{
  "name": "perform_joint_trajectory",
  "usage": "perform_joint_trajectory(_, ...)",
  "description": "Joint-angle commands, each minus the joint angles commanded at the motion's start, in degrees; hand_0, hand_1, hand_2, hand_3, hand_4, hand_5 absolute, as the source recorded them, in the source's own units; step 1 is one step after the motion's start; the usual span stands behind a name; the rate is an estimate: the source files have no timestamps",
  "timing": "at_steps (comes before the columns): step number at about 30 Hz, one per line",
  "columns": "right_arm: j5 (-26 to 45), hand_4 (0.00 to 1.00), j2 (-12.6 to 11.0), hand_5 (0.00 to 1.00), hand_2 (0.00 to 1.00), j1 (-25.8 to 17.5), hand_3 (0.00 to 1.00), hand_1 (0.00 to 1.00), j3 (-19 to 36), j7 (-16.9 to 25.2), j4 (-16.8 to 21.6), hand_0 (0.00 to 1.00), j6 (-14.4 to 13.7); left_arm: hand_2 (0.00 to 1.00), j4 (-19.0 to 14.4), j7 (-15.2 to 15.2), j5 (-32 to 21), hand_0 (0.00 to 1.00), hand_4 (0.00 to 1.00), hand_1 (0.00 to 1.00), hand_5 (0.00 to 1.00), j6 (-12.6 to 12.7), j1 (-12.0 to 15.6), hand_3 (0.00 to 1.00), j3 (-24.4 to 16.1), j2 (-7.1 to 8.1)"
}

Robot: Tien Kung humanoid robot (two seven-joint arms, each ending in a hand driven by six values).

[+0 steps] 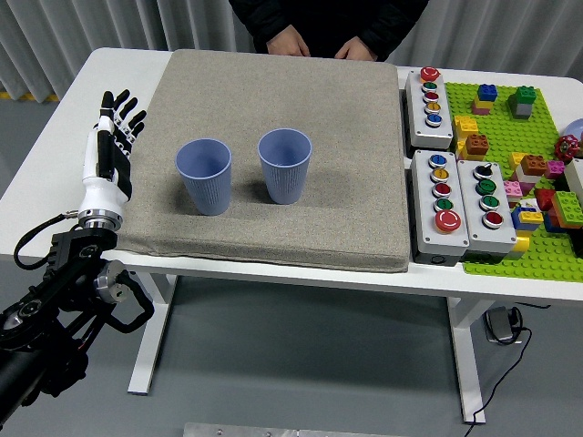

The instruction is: Pick cup pour cup place

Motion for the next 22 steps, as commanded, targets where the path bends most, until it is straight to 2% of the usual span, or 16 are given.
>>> perform_joint_trajectory(22, 0.01, 0.002, 0.02, 0.290, 0.632, 0.14, 0.603, 0.691, -0.08, -0.05, 0.00, 0.697, -0.01, 0.896, -0.21, 0.41, 1.92, 0.868, 0.750, 0.833, 0.998, 0.41, 0.07, 0.849, -0.48, -0.59)
